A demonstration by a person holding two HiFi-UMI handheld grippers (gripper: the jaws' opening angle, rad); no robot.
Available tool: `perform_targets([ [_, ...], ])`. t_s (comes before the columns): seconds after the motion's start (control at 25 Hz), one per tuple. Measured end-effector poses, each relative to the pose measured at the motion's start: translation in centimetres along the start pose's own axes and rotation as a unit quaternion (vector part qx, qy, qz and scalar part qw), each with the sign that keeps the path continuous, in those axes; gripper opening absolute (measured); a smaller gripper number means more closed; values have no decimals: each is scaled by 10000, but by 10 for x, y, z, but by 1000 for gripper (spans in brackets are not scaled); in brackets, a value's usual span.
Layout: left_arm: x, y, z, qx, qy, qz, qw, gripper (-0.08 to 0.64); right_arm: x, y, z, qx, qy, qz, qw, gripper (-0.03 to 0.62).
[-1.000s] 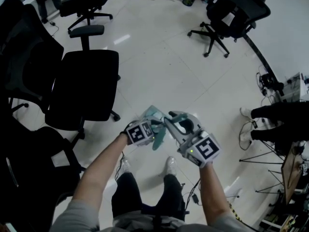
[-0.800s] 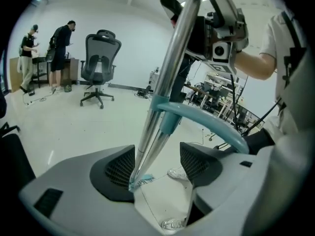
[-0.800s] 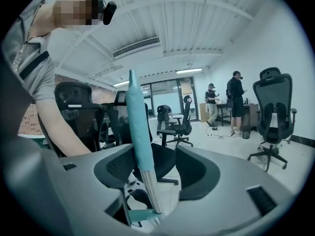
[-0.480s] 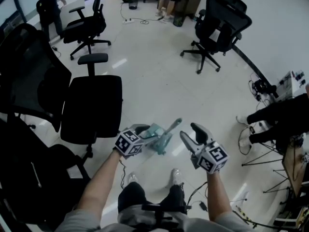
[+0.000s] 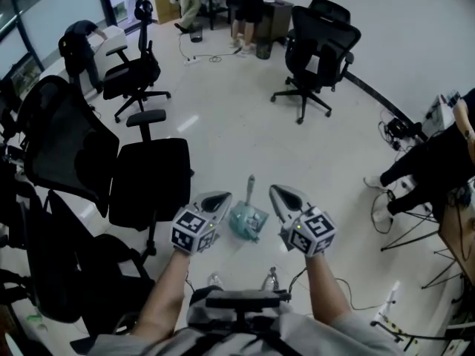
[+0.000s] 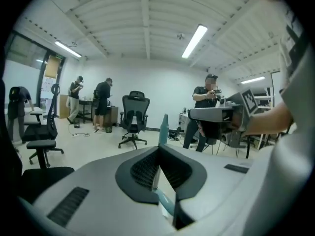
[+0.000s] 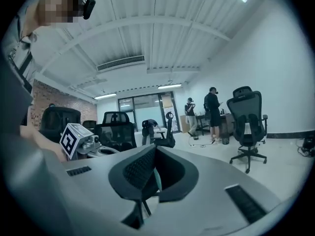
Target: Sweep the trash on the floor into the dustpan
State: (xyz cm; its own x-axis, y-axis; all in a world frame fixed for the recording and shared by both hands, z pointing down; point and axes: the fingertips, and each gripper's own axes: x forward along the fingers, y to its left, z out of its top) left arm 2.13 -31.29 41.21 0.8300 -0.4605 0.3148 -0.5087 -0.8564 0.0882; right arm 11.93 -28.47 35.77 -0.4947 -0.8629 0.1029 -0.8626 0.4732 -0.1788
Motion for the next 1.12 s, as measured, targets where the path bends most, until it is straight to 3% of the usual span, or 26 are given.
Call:
perform_targets([
  [0.44,-1,-34,33,-355,-332,431,9979,6,-17,19,30,141,-86,585,9982,9],
  [1.12,-3,-47,37,-258,-340,414,9982,6,-29,23,41,249,-337,632,9971,9],
])
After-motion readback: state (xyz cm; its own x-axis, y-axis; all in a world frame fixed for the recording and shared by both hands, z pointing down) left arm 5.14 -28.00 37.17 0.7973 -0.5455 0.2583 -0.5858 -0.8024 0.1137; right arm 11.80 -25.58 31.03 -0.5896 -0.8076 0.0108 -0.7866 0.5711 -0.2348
